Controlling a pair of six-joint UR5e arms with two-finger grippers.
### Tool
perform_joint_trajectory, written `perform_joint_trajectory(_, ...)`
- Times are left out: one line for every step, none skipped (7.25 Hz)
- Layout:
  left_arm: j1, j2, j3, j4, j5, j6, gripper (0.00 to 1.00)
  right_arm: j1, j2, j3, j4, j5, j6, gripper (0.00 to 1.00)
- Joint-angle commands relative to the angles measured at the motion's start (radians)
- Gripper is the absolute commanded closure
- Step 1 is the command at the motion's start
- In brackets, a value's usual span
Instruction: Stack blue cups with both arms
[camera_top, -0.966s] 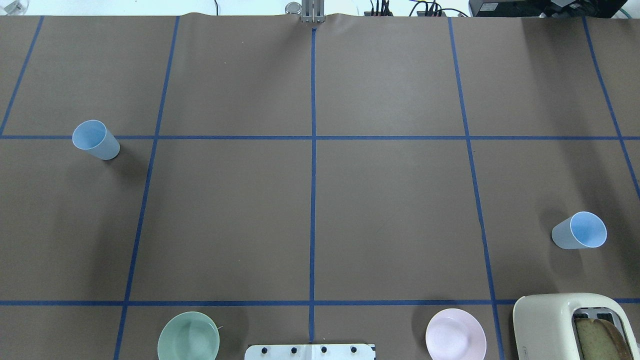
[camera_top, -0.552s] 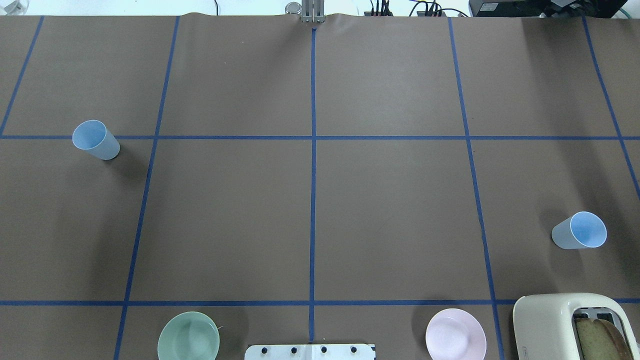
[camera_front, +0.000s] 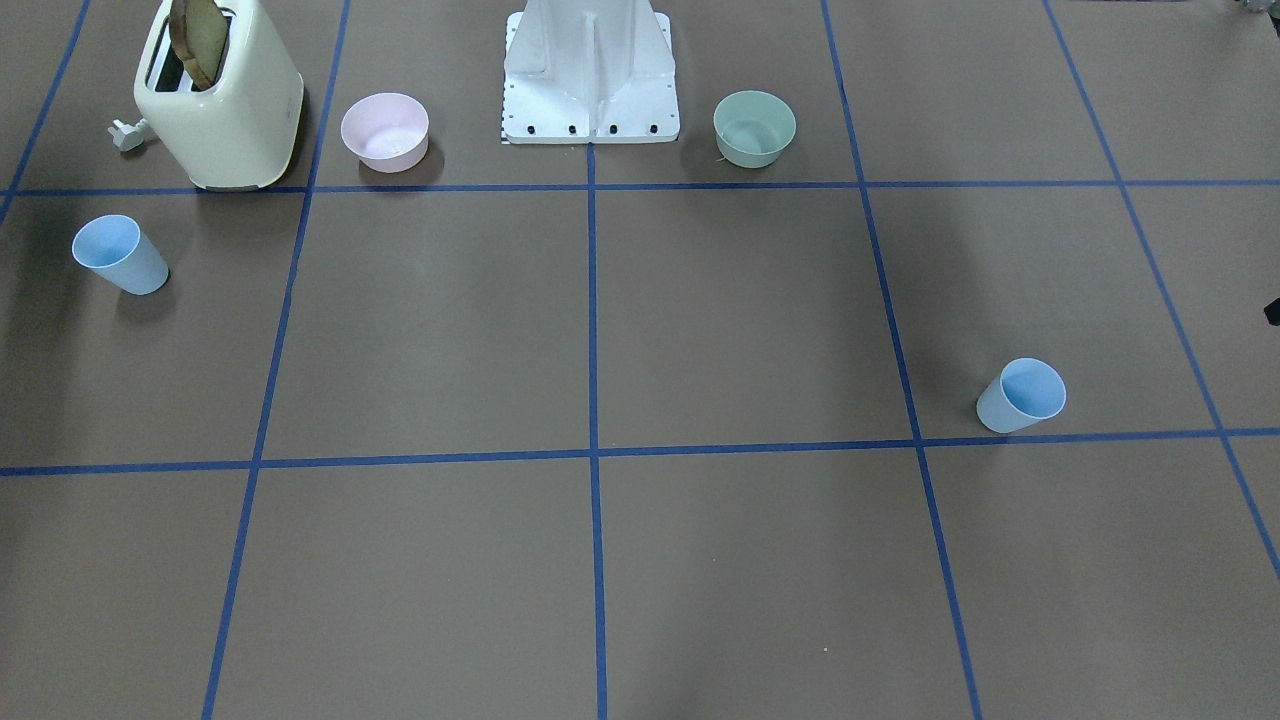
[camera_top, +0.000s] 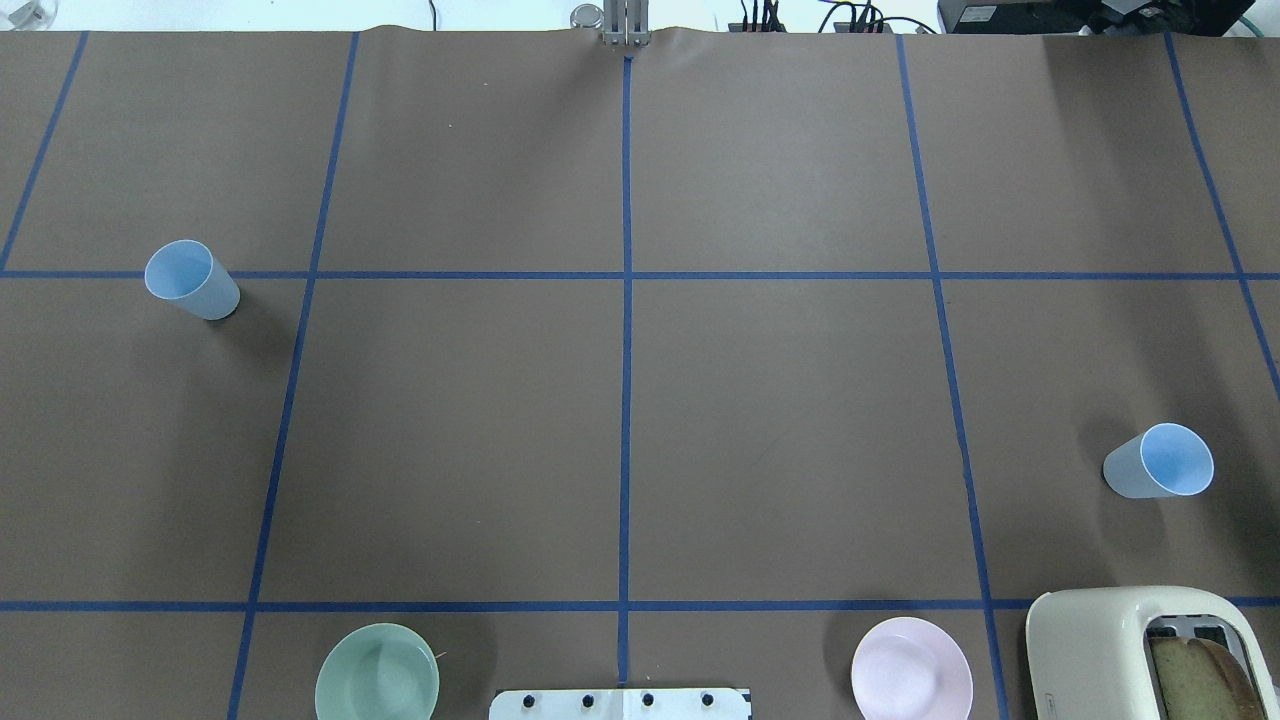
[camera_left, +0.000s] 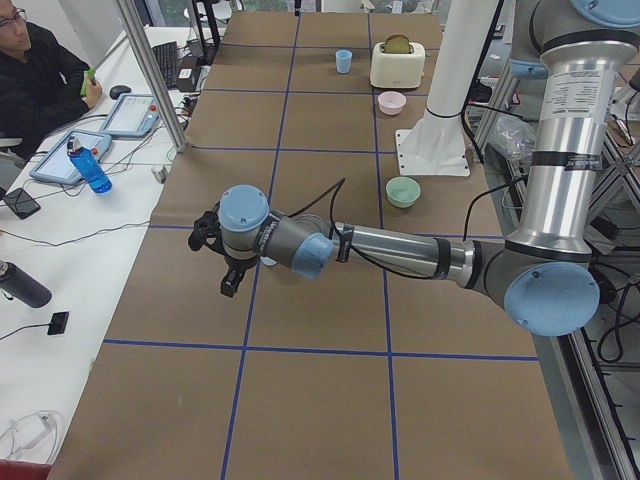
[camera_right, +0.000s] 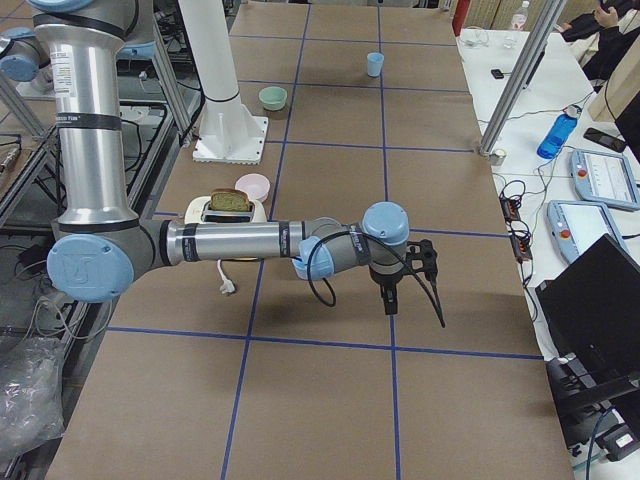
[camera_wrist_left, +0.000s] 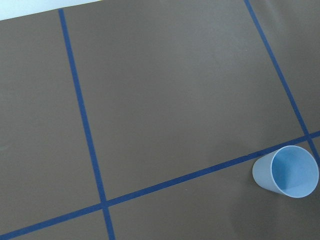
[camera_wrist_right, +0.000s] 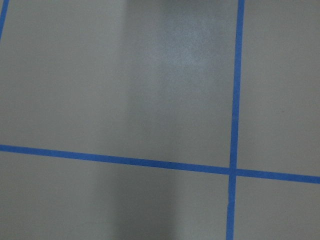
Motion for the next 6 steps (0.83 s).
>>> perform_joint_trajectory(0.125, -0.059, 0.011, 0.001, 0.057, -0.076, 0.02, -0.069, -0.146, 0.039, 0.23, 0.04, 0.158, 0.0)
perform_joint_trajectory(0.158, -0.061, 0.023, -0.004, 0.08, -0.078, 0.02, -0.08, -0.184, 0.045, 0.278, 0.048, 0.179, 0.0)
perform_joint_trajectory(0.179, -0.079, 0.049, -0.005, 0.088, -0.078, 0.02, -0.086, -0.215, 0.066, 0.283, 0.048, 0.179, 0.0)
perform_joint_trajectory(0.204, -0.086, 0.063, -0.022, 0.103, -0.081, 0.02, -0.092, -0.237, 0.094, 0.281, 0.048, 0.182, 0.0)
perform_joint_trajectory(0.211, -0.087, 0.1, -0.068, 0.104, -0.082, 0.02, -0.106, -0.261, 0.126, 0.281, 0.049, 0.199, 0.0)
perform_joint_trajectory(0.212, -0.092, 0.132, -0.105, 0.104, -0.084, 0.02, -0.147, -0.272, 0.159, 0.283, 0.04, 0.261, 0.0)
